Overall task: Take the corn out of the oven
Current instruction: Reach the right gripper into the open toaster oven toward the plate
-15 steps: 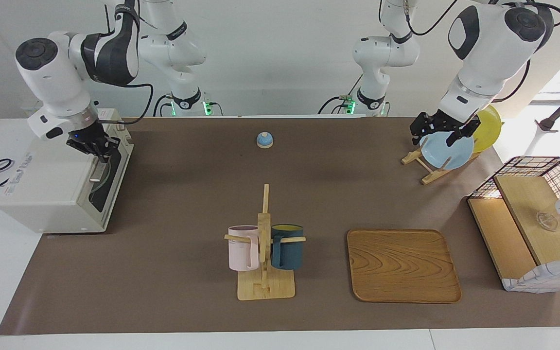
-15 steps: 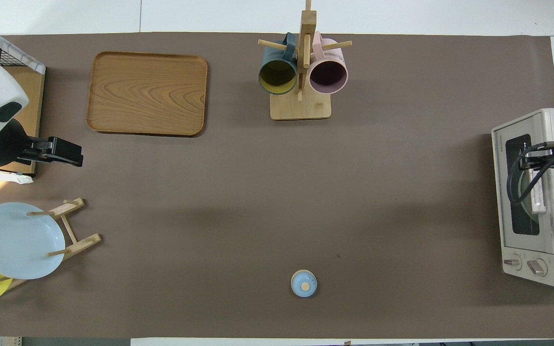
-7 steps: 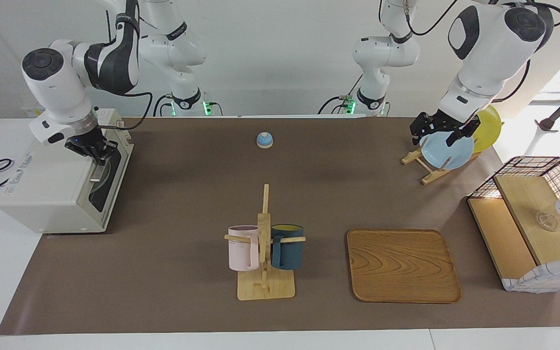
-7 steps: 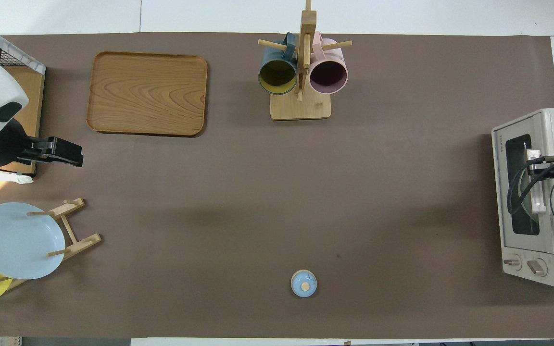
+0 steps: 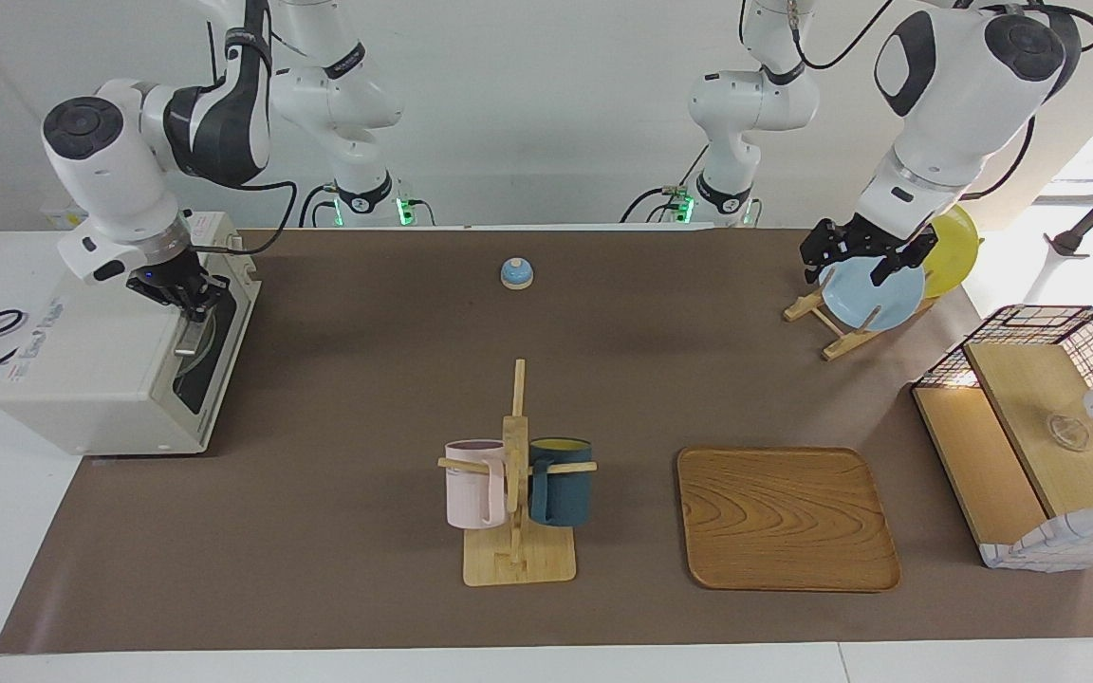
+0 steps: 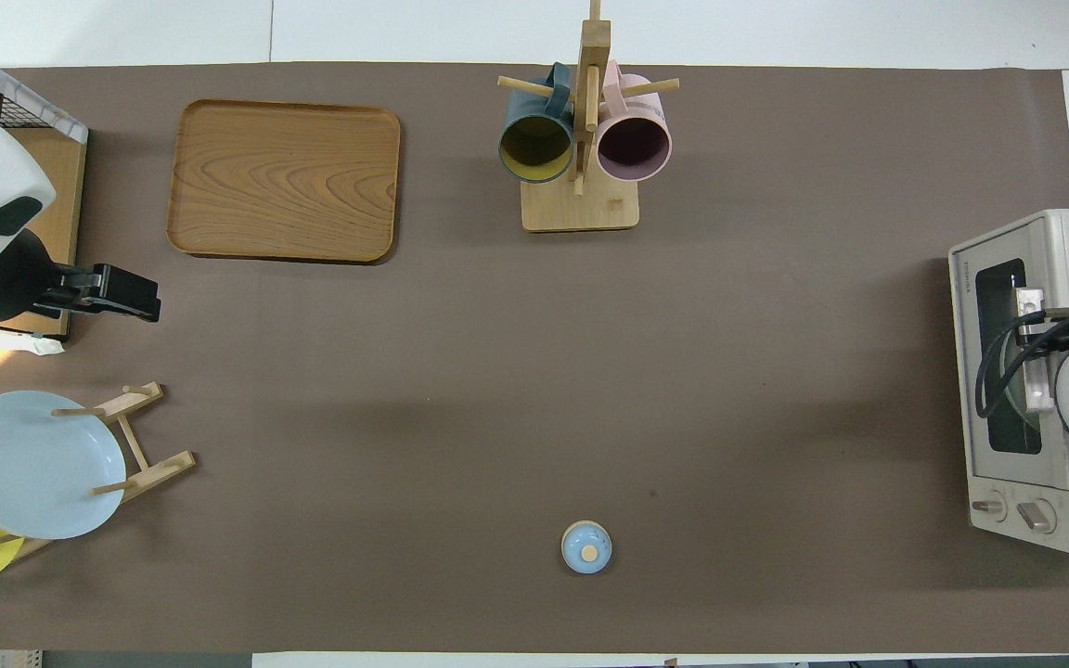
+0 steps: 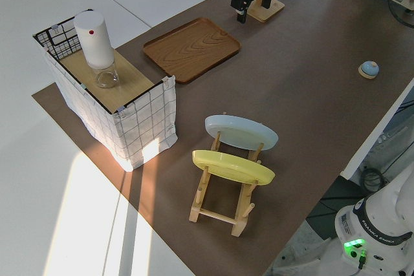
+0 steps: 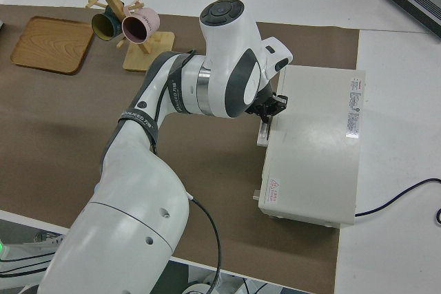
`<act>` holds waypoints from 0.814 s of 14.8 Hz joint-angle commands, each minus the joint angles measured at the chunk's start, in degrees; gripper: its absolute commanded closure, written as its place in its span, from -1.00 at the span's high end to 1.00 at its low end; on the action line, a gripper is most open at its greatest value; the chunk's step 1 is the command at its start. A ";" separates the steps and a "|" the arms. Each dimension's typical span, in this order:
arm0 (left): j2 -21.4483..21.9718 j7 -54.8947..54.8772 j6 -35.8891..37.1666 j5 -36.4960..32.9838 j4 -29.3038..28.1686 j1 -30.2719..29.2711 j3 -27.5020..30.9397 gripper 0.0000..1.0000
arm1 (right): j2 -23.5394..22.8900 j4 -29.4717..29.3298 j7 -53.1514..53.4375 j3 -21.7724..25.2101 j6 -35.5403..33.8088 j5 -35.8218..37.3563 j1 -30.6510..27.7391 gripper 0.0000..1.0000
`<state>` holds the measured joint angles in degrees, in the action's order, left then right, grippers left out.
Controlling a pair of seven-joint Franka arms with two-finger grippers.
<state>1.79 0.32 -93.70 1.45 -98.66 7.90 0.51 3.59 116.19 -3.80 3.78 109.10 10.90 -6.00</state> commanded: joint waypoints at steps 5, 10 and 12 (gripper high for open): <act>1.46 -0.14 -0.61 -1.18 -1.36 -0.07 0.02 1.00 | -0.43 4.04 1.07 -0.44 4.98 -2.63 1.60 -1.00; 1.46 -0.14 -0.61 -1.18 -1.36 -0.07 0.02 1.00 | -2.00 6.32 3.09 -0.53 9.54 -3.87 3.98 -1.00; 1.46 -0.14 -0.69 -1.18 -1.36 -0.07 0.02 1.00 | -2.80 7.99 3.27 -0.61 12.79 -5.17 5.47 -1.00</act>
<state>1.79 0.32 -93.70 1.45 -98.66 7.90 0.51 3.80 121.86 -0.86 2.78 115.01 5.86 -0.33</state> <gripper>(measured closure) 0.000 0.991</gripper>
